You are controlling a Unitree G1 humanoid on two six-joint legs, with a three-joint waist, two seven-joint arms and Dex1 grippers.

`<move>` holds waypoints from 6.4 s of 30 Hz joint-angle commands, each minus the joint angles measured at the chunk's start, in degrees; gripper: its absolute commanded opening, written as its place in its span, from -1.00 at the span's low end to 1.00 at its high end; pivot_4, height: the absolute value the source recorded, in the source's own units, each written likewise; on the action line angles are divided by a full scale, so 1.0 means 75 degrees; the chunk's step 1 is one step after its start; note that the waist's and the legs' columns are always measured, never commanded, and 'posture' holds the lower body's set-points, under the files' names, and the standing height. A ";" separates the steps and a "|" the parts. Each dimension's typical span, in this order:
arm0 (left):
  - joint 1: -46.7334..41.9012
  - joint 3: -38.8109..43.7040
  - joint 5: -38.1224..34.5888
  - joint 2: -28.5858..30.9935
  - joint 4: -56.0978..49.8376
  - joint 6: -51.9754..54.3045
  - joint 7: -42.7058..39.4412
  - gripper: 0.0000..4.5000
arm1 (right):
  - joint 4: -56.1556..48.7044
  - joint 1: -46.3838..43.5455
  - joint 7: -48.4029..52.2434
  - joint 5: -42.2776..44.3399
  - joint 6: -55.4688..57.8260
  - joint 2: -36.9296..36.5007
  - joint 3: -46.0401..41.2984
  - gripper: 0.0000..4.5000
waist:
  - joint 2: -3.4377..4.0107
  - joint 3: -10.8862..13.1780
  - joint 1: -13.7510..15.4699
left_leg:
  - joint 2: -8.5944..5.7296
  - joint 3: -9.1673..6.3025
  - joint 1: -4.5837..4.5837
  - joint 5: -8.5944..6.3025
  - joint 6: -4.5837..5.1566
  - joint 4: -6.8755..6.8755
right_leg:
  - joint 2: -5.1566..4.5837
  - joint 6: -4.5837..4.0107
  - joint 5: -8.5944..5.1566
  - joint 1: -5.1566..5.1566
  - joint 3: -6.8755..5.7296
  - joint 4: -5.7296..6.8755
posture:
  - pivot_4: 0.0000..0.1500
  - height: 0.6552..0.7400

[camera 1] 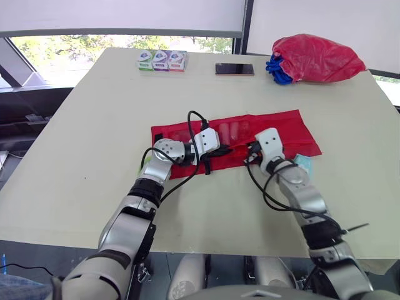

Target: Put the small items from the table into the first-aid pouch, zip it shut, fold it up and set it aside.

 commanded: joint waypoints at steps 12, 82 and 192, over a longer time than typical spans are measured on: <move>-0.0379 0.0202 0.0016 0.0568 0.0716 -0.0499 0.0131 -1.00 | -0.4097 0.3811 0.2663 0.3592 -0.0219 -0.2292 -0.3492 -0.88 | -0.0001 0.0000 -0.0016 | 0.0021 0.0003 0.0012 -0.0002 0.0003 0.0000 | 0.0003 0.0002 -0.0001 0.0014 -0.0001 -0.0002 | 1.00 1.00; -0.2635 -0.0513 0.1147 -0.0923 0.3094 -0.0548 0.1276 0.99 | -0.5339 0.5892 0.3073 0.5413 -0.0771 -0.3262 -0.5526 1.00 | 0.0002 -0.0015 0.0212 | 0.0024 0.0025 0.0010 -0.0010 0.0015 0.0006 | 0.0011 0.0006 -0.0001 0.0031 0.0008 -0.0048 | 1.00 1.00; -0.1797 -0.0858 0.1013 -0.3176 0.0946 0.0994 0.1265 -1.00 | -0.4463 0.3812 -0.1996 0.2104 0.3234 0.0266 -0.3338 0.60 | 0.0041 -0.0039 0.0195 | 0.0005 0.0006 0.0003 -0.0010 0.0018 0.0011 | 0.0006 0.0005 -0.0001 0.0024 0.0001 -0.0027 | 1.00 1.00</move>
